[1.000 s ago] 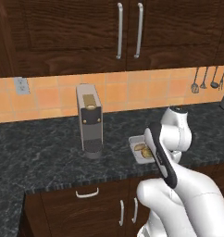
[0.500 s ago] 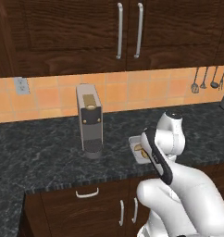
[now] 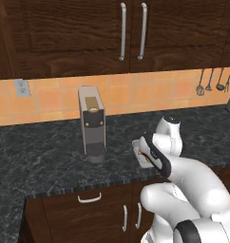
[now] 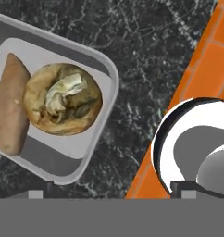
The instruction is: Take the meat container that has the chicken drumstick and place it on the second highest rack of the freezer. Then take the vegetable container that has the sweet potato and onion and place it on the highest rack of the freezer.
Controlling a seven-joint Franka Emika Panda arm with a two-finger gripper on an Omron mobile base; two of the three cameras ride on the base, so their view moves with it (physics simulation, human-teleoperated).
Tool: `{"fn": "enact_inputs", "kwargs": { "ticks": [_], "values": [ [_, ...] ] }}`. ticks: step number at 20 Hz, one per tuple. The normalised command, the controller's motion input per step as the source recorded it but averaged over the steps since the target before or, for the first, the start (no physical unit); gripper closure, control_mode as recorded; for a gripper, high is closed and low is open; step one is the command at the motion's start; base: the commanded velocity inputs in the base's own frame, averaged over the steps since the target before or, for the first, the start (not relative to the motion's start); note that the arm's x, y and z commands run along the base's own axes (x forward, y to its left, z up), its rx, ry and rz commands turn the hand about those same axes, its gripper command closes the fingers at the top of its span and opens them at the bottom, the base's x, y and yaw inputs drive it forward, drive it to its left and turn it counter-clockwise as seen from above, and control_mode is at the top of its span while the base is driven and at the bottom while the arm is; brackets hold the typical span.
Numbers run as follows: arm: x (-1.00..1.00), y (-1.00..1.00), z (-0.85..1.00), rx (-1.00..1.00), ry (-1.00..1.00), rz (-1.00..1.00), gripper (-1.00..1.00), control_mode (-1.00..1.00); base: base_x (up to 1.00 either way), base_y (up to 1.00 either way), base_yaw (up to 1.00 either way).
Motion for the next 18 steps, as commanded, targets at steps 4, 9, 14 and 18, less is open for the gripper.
{"fn": "enact_inputs", "kwargs": {
  "ticks": [4, 9, 14, 18],
  "values": [
    [0.17, 0.00, -0.16, 0.00, 0.02, 0.00, -1.00, -1.00, 0.00, 0.00, 0.00],
    [0.17, 0.00, -0.21, 0.00, 0.03, 0.00, -1.00, -1.00, 0.00, 0.00, 0.00],
    [0.14, 0.00, -0.25, 0.00, 0.04, 0.00, -1.00, -1.00, 0.00, 0.00, 0.00],
    [0.14, 0.00, -0.21, 0.00, 0.04, 0.00, -1.00, -1.00, 0.00, 0.00, 0.00]
  ]
}}
